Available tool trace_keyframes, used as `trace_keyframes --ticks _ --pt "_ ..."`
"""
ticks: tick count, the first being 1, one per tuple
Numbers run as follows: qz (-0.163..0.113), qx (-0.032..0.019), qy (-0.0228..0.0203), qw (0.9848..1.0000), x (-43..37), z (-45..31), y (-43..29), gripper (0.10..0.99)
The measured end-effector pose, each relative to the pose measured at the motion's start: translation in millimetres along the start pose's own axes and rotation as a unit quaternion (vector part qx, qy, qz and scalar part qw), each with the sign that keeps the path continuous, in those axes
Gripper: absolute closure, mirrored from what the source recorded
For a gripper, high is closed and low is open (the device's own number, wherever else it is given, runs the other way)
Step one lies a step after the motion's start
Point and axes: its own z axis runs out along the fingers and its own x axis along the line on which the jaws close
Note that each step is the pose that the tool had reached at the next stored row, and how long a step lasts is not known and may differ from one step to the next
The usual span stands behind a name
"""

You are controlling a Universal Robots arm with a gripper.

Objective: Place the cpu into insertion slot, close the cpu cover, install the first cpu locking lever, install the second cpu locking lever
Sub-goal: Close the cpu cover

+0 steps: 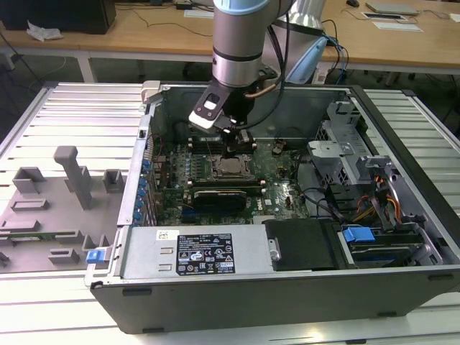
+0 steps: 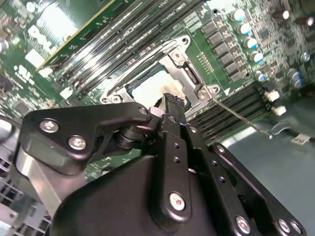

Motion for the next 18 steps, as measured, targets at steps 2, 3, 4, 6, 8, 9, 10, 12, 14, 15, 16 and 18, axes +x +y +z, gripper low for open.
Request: trace_keyframes --ticks 2,3,4,6,8,9,10,12,14,15,16,18 --pt "-0.023 0.0006 -0.0002 0.9997 0.0 0.2 0.0 0.980" --pt "-0.036 0.0009 -0.0002 0.9994 0.0 0.3 0.0 0.980" --pt "-0.045 0.0012 -0.0003 0.9990 0.0 0.4 0.0 0.980" --pt "-0.067 0.0017 -0.0005 0.9977 0.0 0.6 0.0 0.980" --pt "-0.113 0.0030 -0.0009 0.9935 0.0 1.0 0.0 0.980" --pt "-0.125 0.0033 -0.0011 0.9921 0.0 1.0 0.0 0.980" --pt "-0.135 0.0037 -0.0013 0.9909 0.0 1.1 0.0 0.980" --pt "-0.157 0.0045 -0.0019 0.9877 0.0 1.1 0.0 0.980" --pt "-0.177 0.0052 -0.0024 0.9841 0.0 1.2 0.0 0.980" --pt "-0.196 0.0060 -0.0031 0.9805 0.0 1.2 0.0 0.980" --pt "-0.213 0.0067 -0.0036 0.9770 0.0 1.2 0.0 0.980" --pt "-0.233 0.0074 -0.0041 0.9725 0.0 1.3 0.0 0.980"
